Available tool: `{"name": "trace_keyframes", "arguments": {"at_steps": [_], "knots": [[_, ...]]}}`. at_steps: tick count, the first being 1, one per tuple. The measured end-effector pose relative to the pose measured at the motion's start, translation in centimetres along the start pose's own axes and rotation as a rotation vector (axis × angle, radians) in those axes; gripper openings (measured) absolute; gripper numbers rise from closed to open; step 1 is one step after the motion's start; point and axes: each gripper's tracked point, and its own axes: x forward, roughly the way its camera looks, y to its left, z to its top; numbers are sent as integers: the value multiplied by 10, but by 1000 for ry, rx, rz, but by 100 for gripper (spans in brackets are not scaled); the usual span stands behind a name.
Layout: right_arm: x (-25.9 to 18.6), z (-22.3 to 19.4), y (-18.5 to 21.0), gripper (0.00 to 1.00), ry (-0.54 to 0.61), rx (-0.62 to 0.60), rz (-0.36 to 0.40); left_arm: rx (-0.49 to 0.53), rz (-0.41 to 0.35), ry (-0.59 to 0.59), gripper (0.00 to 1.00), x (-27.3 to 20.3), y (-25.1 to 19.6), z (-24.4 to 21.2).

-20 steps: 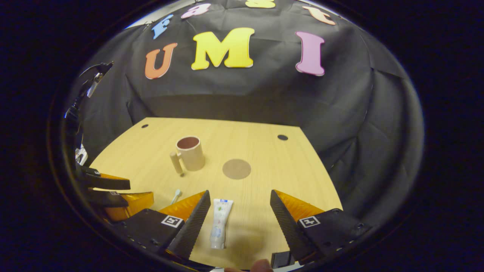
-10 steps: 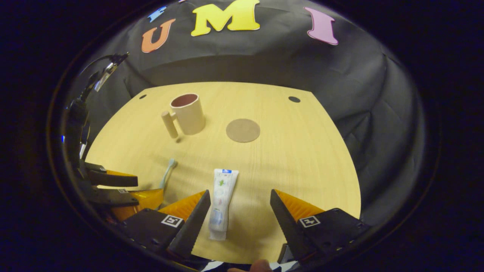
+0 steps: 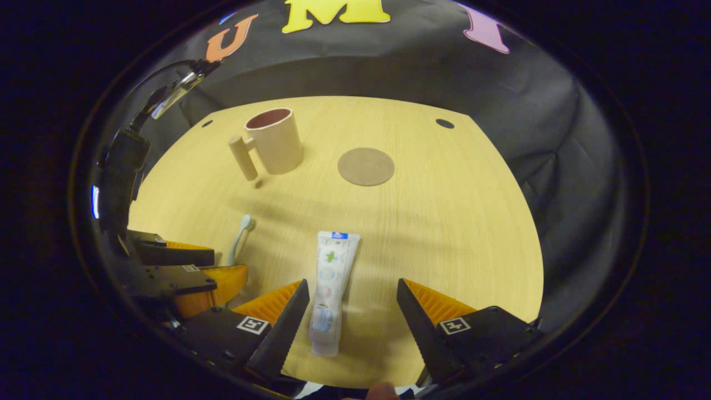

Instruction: Put the toothbrush and toothpaste on the desktop into the cup, then pick up the cup and place it on the coaster on the desktop.

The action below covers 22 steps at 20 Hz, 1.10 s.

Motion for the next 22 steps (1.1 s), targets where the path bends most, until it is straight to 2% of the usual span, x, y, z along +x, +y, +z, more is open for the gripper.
{"name": "trace_keyframes", "arguments": {"at_steps": [1, 4, 5, 6, 7, 8, 9, 10, 14, 18, 22], "knots": [[1, -2, 1, 98, 10, 2, 3, -2, 8, 2, 79, 2, 1, 1], [5, -6, 4, 94, 32, -2, 8, 9, 27, 5, 71, 7, 3, 4], [5, -7, 4, 93, 36, -2, 8, 18, 35, 7, 75, 7, 4, 5], [6, -8, 5, 93, 38, -3, 9, 27, 43, 11, 65, 8, 6, 5], [6, -8, 5, 93, 38, -3, 8, 30, 54, 15, 62, 8, 9, 5], [6, -8, 6, 93, 40, -2, 11, 30, 54, 16, 51, 8, 10, 6], [7, -9, 7, 93, 44, 0, 14, 31, 55, 19, 47, 7, 11, 6], [7, -10, 9, 93, 48, 2, 16, 33, 54, 23, 37, 7, 12, 5], [11, -13, 13, 92, 63, 11, 18, 25, 48, 39, 15, 7, 13, 4], [14, -18, 17, 92, 90, 25, 30, -22, 9, 28, 8, 6, 10, 4], [19, -22, 22, 92, 116, 35, 37, -67, -25, -32, 6, -7, 9, 17]]}}
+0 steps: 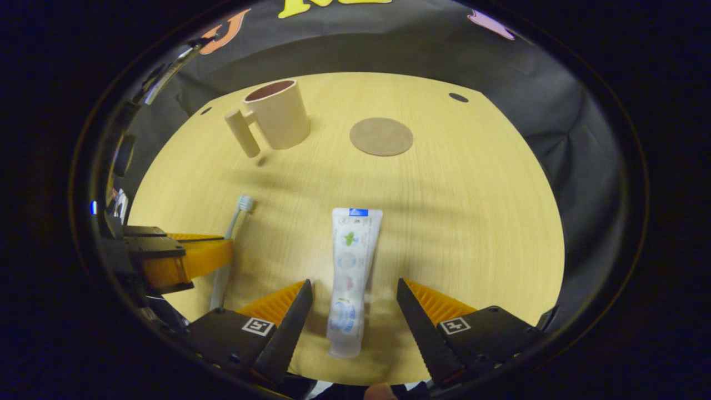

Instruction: Put the toothbrush and toothpaste on the desktop into the cup, then pick up the cup and place it on the coaster on the desktop.

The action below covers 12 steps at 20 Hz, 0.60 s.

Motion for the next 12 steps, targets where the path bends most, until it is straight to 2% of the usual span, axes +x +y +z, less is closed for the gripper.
{"name": "trace_keyframes", "arguments": {"at_steps": [1, 2, 4, 7, 9, 10, 11, 12], "knots": [[0, -1, 1, 82, 10, 7, 3, -7, -7, -29, 7, -5, 1, 5], [3, -2, 2, 76, 22, 17, 7, -6, -12, -58, 7, -11, 0, 12], [4, -5, 3, 69, 44, 39, 10, 3, -24, -115, 6, -22, -3, 25], [5, -2, 2, 34, 51, 74, 12, 20, -39, -208, 7, -38, -7, 48], [4, -1, 1, 25, 56, 83, 19, 26, -50, -266, 7, -45, -9, 63], [2, 0, 0, 25, 49, 84, 14, 30, -54, -298, 7, -49, -8, 72], [0, 2, 0, 18, 44, 83, 18, 33, -54, -333, 7, -51, -6, 83], [-3, 3, -1, 18, 32, 79, 19, 32, -63, -367, 7, -53, -3, 94]]}}
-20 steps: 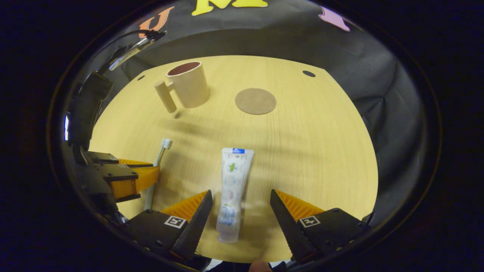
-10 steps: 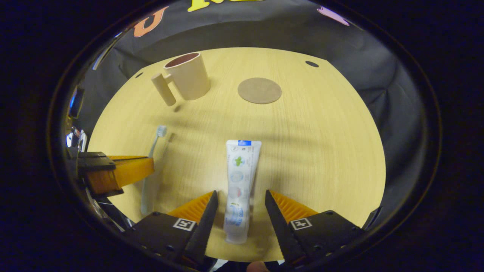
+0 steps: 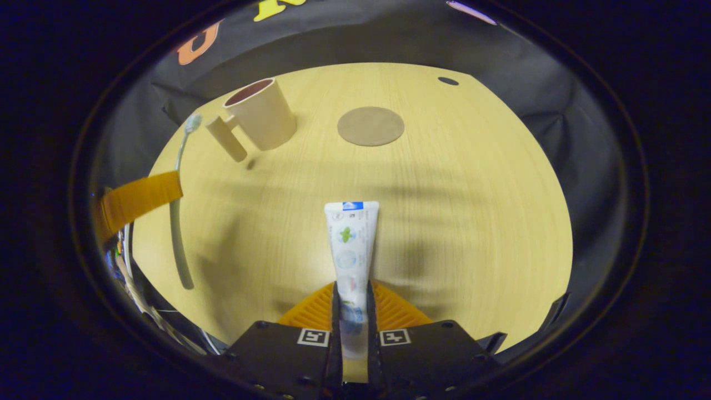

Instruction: Put the toothbrush and toothpaste on the desktop into the cup, then pick up the cup and place it on the coaster on the desktop.

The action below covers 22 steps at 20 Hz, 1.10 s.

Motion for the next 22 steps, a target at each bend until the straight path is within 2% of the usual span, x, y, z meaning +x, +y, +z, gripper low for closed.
{"name": "trace_keyframes", "arguments": {"at_steps": [5, 11, 14, 18, 22], "knots": [[-23, 22, -10, 18, -97, -53, -16, 17, -6, -175, 7, 6, 36, 54], [-34, 22, -21, 18, -106, -45, -21, 12, -49, -423, 7, 12, 47, 147], [-39, 18, -28, 18, -112, -52, -27, 47, -63, -541, 6, 22, 55, 189], [-39, 10, -41, 18, -101, -55, -46, 40, -62, -638, 7, 35, 53, 211], [-37, 3, -51, 18, -82, -49, -62, 31, -43, -635, 8, 56, 56, 206]]}}
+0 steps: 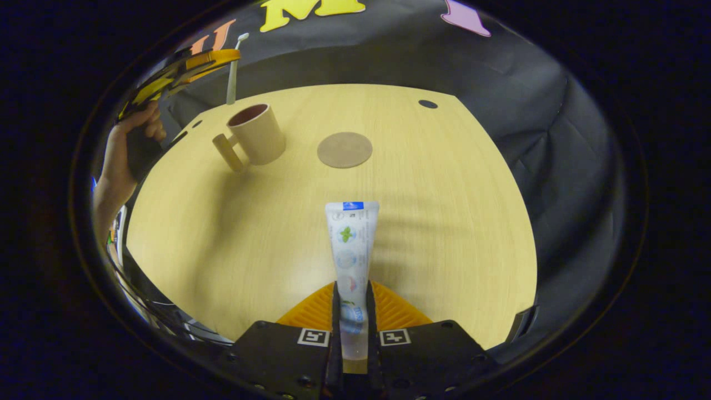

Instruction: Put the toothbrush and toothpaste on the desktop into the cup, then pick up the cup and place it on the coaster on the desktop.

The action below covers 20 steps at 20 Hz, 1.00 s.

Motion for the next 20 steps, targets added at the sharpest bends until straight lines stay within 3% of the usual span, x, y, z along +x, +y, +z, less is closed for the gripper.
{"name": "trace_keyframes", "arguments": {"at_steps": [7, 13, 16, 17, 18, 20], "knots": [[1, -1, -6, 18, 6, 1, 0, 32, -7, -4, 11, 5, -4, -16], [5, -5, -6, 18, 12, 4, 6, 45, 8, 6, 23, -7, -1, -25], [1, -2, -7, 18, -17, -9, 11, 55, 35, -22, 74, -18, 3, -14], [-2, 0, -6, 18, -27, -9, 17, 64, 44, -36, 96, -25, 4, -9], [-7, 3, -5, 18, -39, -9, 24, 71, 54, -51, 100, -31, 7, -1], [-16, 11, -4, 18, -68, -20, 38, 77, 64, -67, 98, -44, 12, 12]]}}
